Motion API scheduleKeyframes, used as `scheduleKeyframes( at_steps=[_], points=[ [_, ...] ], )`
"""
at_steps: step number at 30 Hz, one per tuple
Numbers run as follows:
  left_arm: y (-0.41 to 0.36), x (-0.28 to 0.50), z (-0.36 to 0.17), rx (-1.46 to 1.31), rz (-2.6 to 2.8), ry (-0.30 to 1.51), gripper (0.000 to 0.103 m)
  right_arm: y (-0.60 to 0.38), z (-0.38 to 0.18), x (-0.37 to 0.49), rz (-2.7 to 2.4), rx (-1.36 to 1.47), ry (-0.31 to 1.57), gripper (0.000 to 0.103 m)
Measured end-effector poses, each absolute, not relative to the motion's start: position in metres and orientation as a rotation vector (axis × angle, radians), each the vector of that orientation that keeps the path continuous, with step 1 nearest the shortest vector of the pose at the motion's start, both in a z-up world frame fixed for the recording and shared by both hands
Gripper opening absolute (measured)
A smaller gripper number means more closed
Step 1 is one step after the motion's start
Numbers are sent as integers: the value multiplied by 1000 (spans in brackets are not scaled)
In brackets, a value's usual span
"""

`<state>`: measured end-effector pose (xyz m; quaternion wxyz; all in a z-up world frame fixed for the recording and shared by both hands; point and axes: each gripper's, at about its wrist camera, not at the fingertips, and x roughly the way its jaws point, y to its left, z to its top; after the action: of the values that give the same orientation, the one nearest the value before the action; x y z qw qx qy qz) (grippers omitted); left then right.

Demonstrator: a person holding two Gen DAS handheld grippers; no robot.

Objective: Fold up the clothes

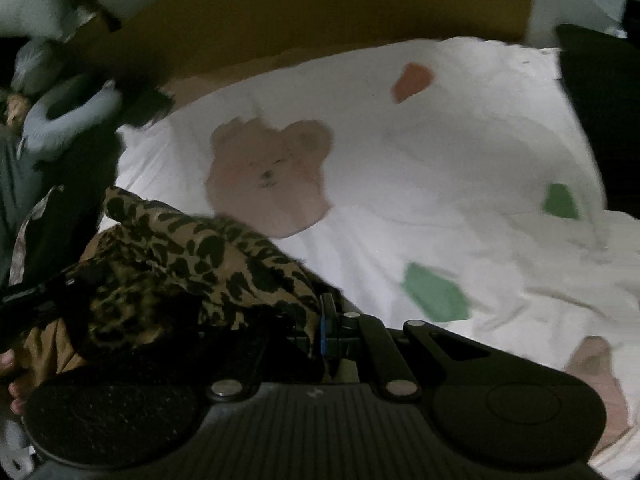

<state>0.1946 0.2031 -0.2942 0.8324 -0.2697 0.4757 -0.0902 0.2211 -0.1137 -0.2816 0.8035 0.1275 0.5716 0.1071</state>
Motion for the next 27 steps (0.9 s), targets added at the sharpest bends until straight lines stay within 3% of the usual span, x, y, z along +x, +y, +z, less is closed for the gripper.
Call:
scheduleKeyframes(
  at_steps=[16, 27],
  points=[
    [188, 173, -246, -492, -261, 1000, 4, -207, -263, 219, -13, 272, 1219, 0],
    [169, 154, -291, -436, -286, 1119, 5, -235, -298, 204, -112, 249, 1371, 1]
  ],
)
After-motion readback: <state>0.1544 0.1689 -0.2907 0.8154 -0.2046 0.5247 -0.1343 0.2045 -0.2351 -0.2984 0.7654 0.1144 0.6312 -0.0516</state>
